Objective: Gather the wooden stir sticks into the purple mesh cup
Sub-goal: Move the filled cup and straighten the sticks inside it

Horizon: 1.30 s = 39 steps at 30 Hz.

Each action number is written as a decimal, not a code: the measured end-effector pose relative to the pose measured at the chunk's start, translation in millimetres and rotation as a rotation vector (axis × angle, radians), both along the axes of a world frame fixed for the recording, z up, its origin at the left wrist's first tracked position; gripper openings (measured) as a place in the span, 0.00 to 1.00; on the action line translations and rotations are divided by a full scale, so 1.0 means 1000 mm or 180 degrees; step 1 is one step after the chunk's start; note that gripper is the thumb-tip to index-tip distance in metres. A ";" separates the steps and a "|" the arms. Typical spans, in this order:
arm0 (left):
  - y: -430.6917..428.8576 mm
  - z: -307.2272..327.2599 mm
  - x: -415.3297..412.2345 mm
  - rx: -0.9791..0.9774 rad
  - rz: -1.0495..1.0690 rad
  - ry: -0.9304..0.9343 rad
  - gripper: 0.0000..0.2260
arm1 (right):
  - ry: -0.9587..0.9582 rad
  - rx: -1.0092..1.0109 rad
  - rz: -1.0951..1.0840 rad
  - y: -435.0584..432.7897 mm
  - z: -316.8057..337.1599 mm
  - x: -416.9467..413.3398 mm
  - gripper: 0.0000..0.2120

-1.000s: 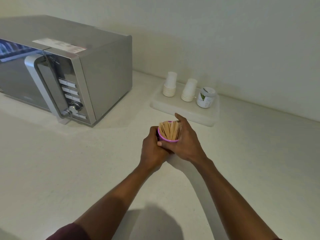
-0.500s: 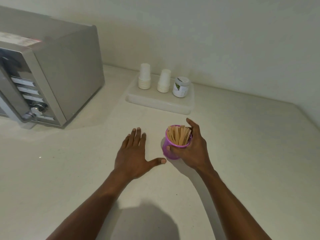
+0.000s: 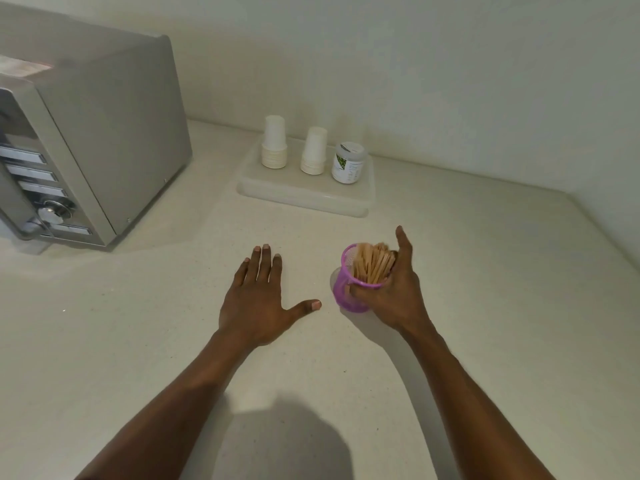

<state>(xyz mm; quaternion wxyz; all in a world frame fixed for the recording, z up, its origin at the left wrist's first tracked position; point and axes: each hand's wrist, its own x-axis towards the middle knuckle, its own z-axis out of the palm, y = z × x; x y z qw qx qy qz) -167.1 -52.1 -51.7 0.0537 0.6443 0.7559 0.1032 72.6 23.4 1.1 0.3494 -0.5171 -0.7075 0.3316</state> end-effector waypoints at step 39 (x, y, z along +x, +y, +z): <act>0.001 0.001 -0.001 0.0187 0.0013 -0.0027 0.55 | 0.0027 0.0091 0.0106 -0.006 -0.007 0.015 0.65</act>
